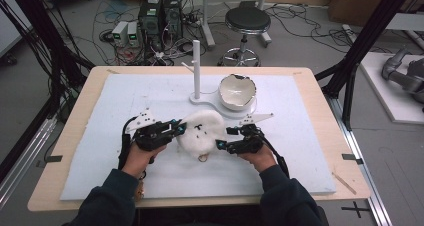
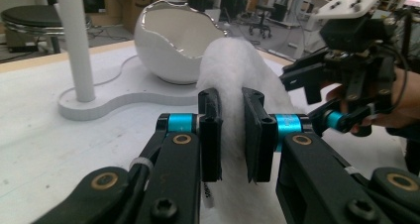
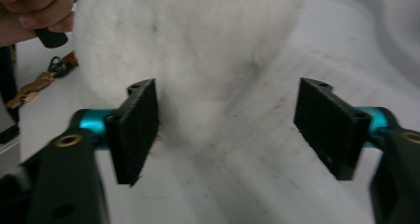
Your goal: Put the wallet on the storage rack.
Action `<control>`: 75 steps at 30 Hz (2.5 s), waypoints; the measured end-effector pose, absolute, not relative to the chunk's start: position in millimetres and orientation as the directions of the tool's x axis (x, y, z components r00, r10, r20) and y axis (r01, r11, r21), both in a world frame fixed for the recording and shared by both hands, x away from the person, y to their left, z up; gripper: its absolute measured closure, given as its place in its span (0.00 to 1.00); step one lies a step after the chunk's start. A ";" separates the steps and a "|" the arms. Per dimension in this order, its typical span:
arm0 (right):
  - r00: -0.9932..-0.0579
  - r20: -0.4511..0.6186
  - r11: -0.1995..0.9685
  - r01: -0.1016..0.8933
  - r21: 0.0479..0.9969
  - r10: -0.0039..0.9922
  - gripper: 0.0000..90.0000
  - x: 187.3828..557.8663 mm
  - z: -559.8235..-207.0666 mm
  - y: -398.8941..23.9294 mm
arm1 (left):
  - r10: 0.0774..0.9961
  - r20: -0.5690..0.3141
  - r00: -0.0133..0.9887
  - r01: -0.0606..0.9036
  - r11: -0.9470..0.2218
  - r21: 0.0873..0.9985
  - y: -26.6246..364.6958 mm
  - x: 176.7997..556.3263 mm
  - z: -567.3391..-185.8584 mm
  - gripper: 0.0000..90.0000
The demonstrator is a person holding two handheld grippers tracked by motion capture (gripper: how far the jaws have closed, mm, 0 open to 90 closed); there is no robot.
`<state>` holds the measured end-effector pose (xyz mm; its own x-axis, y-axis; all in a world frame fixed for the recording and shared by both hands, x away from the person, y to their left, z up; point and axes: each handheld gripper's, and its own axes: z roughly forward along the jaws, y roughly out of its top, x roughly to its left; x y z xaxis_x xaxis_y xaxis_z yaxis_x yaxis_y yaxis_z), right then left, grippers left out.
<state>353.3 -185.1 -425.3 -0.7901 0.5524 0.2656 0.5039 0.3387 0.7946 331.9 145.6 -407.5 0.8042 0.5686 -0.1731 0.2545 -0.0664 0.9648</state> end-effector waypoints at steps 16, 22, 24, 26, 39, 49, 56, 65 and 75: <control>-0.849 0.175 0.310 0.363 0.879 0.498 0.91 343.0 -399.8 -200.7 | 0.610 -0.217 0.762 0.401 -0.182 0.898 140.9 341.3 -421.4 0.51; -0.882 0.162 0.314 0.321 0.893 0.442 0.92 340.4 -397.0 -199.3 | 0.597 -0.231 0.769 0.410 -0.182 0.894 143.9 344.0 -423.0 0.49; -0.884 0.170 0.311 0.325 0.893 0.436 0.92 340.3 -396.9 -199.2 | 0.575 -0.219 0.788 0.404 -0.215 0.889 139.1 343.1 -425.0 0.53; -0.886 0.174 0.308 0.325 0.894 0.429 0.92 340.3 -396.9 -198.8 | 0.584 -0.172 0.793 0.377 -0.249 0.892 135.7 341.0 -425.3 0.65; -0.850 0.216 0.305 0.393 0.867 0.480 0.52 346.7 -403.9 -200.4 | 0.568 -0.131 0.813 0.291 -0.200 0.936 142.1 336.6 -417.8 0.93; -0.858 0.228 0.339 0.407 0.848 0.460 0.82 350.5 -410.3 -199.7 | 0.516 -0.146 0.844 0.287 -0.204 0.936 138.4 335.8 -420.0 0.92; -0.857 0.160 0.300 0.338 0.892 0.490 0.85 343.6 -393.0 -203.7 | 0.503 -0.149 0.852 0.310 -0.252 0.917 131.2 335.7 -424.6 0.90; -0.856 0.099 0.303 0.285 0.909 0.508 0.86 343.8 -383.1 -209.0 | 0.571 -0.197 0.797 0.374 -0.210 0.903 142.5 342.0 -423.5 0.70; -0.842 0.000 0.332 0.212 0.919 0.540 0.87 368.6 -351.2 -234.2 | 0.682 -0.215 0.699 0.376 -0.095 0.922 174.6 351.3 -419.3 0.32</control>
<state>368.6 -234.2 -351.2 -0.8418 0.5397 -0.0001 0.2125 0.3316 0.9192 351.3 174.6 -419.3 0.6993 0.6817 -0.2153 0.3761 -0.0946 0.9218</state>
